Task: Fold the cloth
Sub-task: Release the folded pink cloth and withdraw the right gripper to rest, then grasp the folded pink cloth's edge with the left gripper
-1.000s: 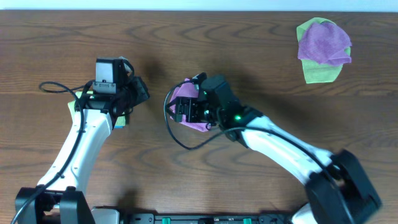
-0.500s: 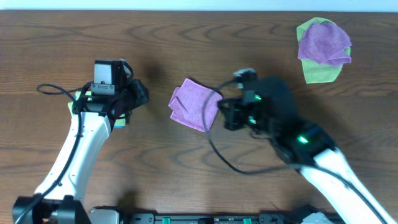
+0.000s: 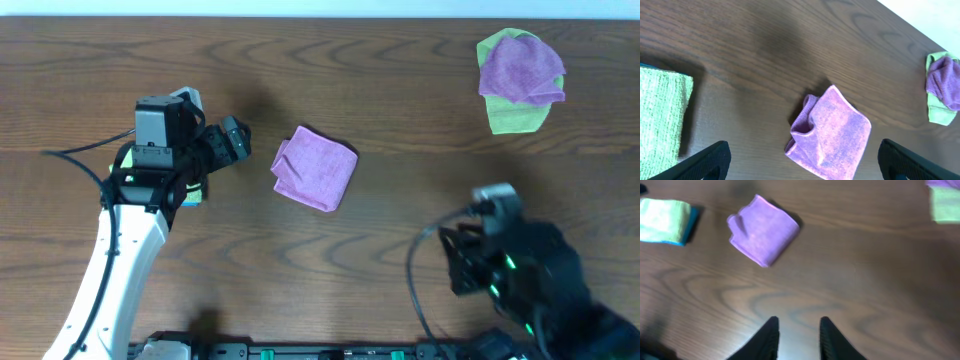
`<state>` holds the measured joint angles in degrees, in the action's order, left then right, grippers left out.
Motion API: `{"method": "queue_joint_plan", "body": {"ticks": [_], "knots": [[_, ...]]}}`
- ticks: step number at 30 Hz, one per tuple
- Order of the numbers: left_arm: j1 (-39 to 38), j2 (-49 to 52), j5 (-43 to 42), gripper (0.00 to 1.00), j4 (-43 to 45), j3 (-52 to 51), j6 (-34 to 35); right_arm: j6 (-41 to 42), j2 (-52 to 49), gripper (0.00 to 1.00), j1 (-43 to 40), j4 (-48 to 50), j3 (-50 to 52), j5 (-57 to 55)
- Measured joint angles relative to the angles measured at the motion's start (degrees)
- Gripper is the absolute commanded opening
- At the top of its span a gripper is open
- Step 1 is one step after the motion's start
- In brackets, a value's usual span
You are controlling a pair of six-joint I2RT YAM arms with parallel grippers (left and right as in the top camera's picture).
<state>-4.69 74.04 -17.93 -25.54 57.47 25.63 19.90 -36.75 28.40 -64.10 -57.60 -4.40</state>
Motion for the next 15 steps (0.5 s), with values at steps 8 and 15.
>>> {"method": "queue_joint_plan", "body": {"ticks": [8, 15], "knots": [[0.0, -0.31, -2.84, 0.95, 0.0, 0.0, 0.02, 4.2, 14.19, 0.46, 0.0, -9.01, -0.09, -7.13], [0.0, -0.44, -4.85, 0.95, 0.02, 0.0, 0.0, 10.97, 23.04, 0.99, 0.0, -11.74, -0.09, -13.11]]}}
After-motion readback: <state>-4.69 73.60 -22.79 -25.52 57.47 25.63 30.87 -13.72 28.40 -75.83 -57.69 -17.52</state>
